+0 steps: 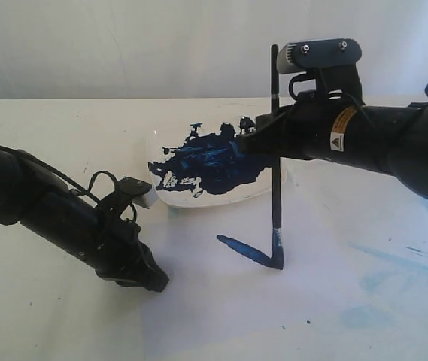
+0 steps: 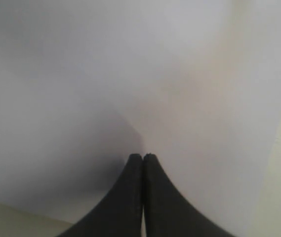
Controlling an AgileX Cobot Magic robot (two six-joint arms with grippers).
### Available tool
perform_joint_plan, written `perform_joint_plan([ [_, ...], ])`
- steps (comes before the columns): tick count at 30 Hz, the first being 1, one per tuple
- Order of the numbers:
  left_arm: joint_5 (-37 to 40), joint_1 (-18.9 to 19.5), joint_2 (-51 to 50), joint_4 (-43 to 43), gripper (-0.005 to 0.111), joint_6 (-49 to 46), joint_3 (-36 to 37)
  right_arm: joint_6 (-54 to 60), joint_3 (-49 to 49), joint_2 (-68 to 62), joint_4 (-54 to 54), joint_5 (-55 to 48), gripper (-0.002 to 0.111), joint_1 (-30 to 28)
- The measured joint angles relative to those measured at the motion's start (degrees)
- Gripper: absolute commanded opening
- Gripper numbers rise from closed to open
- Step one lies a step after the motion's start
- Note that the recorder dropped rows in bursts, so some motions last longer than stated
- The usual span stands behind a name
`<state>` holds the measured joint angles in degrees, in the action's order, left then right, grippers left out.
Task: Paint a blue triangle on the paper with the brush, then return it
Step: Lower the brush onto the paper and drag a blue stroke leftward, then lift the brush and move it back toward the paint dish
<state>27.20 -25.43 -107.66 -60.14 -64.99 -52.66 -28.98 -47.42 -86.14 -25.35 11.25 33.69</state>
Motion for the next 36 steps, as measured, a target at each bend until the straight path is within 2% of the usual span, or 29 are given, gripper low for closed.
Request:
perform_joint_plan([
  [12, 0.0, 0.0, 0.0, 0.0, 0.000, 0.0, 0.0, 0.2, 0.0, 5.6, 0.0, 5.3, 0.000, 0.0],
  [20, 0.0, 0.0, 0.0, 0.0, 0.000, 0.0, 0.0, 0.3, 0.0, 2.7, -1.9, 16.5, 0.000, 0.0],
  [23, 0.0, 0.0, 0.0, 0.0, 0.000, 0.0, 0.0, 0.7, -1.2, 0.4, 2.0, 13.6, 0.000, 0.0],
  [25, 0.0, 0.0, 0.0, 0.0, 0.000, 0.0, 0.0, 5.8, -2.3, 0.1, 10.1, 12.7, 0.000, 1.1],
  [27, 0.0, 0.0, 0.0, 0.0, 0.000, 0.0, 0.0, 19.1, -3.6, 0.1, 24.5, 11.9, 0.000, 3.8],
  [28, 0.0, 0.0, 0.0, 0.0, 0.000, 0.0, 0.0, 32.2, -4.2, -0.2, 37.9, 11.4, 0.000, 6.2],
  [31, 0.0, 0.0, 0.0, 0.0, 0.000, 0.0, 0.0, 56.7, -5.8, -1.8, 67.5, 14.8, 0.000, 11.9],
  [33, 0.0, 0.0, 0.0, 0.0, 0.000, 0.0, 0.0, 64.2, -6.9, -3.2, 77.3, 17.5, 0.000, 14.7],
  [36, 0.0, 0.0, 0.0, 0.0, 0.000, 0.0, 0.0, 69.1, -8.4, -4.7, 83.9, 19.3, 0.000, 18.0],
])
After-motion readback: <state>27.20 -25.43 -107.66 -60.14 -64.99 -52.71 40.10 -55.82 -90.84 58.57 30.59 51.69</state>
